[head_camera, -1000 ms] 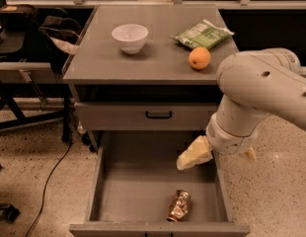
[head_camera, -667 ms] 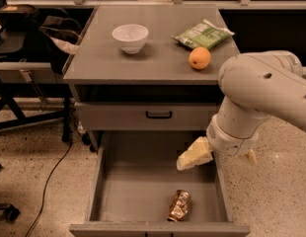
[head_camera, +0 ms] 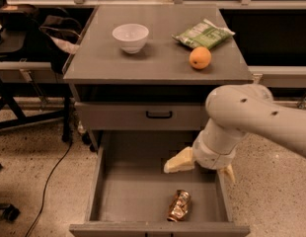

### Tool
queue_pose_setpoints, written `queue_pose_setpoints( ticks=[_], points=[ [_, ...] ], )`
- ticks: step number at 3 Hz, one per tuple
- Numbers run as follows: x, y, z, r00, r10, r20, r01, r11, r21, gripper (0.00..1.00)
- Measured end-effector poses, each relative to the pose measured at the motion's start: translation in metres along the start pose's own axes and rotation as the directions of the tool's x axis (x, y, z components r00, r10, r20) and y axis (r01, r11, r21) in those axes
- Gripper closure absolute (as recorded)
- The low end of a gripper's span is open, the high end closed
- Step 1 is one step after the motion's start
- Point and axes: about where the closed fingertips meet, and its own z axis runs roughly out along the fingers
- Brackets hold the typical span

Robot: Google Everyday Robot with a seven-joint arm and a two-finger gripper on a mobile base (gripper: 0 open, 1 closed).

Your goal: Pick orange can from middle drawer and place on counter

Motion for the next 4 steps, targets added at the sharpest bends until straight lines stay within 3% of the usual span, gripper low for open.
queue_pose_setpoints(
  ticks=[1,2,3,4],
  points=[
    [-0.013,0.007,0.035,0.997,0.077,0.004,-0.077,0.9968,-0.022,0.0],
    [-0.018,0.015,0.052,0.986,0.141,0.092,-0.139,0.9898,-0.029,0.0],
    [-0.022,0.024,0.056,0.973,0.136,0.186,-0.133,0.9907,-0.027,0.0],
    [-0.023,0.025,0.056,0.971,0.135,0.199,-0.132,0.9908,-0.027,0.0]
  ],
)
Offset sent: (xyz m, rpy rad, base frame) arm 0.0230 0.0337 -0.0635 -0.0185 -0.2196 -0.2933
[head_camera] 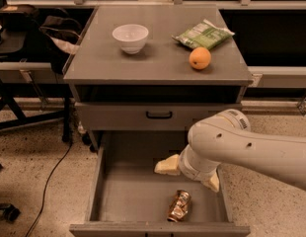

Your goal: Pick orange can from middle drawer and place on counter

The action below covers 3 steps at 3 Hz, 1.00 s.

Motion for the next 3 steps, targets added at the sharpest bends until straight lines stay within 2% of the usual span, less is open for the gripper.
queue_pose_setpoints(
  ticks=[1,2,3],
  points=[
    [0.002,-0.001,0.005,0.998,0.04,0.039,-0.04,0.9991,0.012,0.0],
    [0.003,-0.01,0.028,0.99,0.04,0.133,-0.042,0.999,0.013,0.0],
    [-0.004,-0.008,0.038,0.974,0.011,0.227,-0.006,0.9997,-0.023,0.0]
  ],
)
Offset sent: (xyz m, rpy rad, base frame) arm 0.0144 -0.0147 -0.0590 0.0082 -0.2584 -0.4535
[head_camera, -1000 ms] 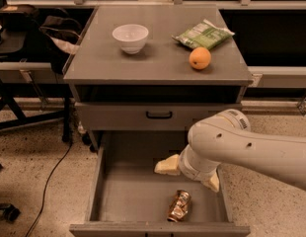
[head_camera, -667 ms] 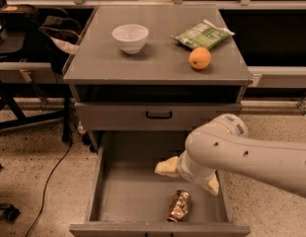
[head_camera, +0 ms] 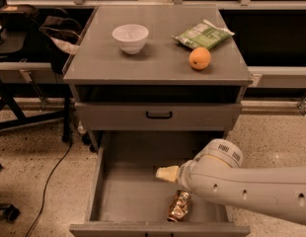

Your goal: Pick orange can from middle drawer and place on counter

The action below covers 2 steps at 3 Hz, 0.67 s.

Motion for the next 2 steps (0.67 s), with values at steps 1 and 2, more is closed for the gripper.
queue_pose_setpoints(
  ticks=[1,2],
  points=[
    [-0.016,-0.002,0.012,0.998,-0.042,0.041,0.042,0.9991,0.004,0.0],
    [-0.027,-0.001,0.04,0.999,-0.04,-0.001,0.04,0.9987,0.031,0.0]
  ],
)
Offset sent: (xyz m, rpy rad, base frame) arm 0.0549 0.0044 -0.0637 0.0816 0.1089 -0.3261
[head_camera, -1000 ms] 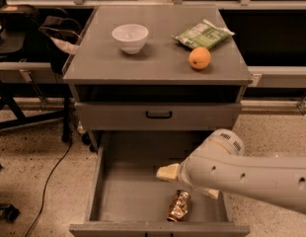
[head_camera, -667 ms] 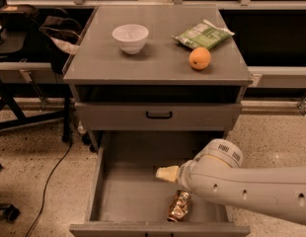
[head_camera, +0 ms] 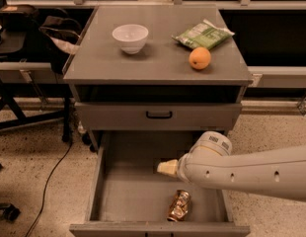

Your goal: Pick orange can from middle drawer and place on counter

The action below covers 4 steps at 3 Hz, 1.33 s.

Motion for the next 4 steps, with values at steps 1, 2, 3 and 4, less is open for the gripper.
queue_pose_setpoints(
  ticks=[1,2,3,4],
  points=[
    [0.002,0.0,0.002,1.0,-0.029,-0.005,0.029,0.9996,-0.004,0.0],
    [0.009,-0.002,0.025,0.999,-0.018,-0.032,0.018,0.9998,-0.008,0.0],
    [0.018,-0.004,0.054,0.998,-0.015,-0.066,0.015,0.9999,-0.007,0.0],
    [0.027,-0.006,0.078,0.994,-0.002,-0.105,0.002,1.0,0.0,0.0]
  ],
)
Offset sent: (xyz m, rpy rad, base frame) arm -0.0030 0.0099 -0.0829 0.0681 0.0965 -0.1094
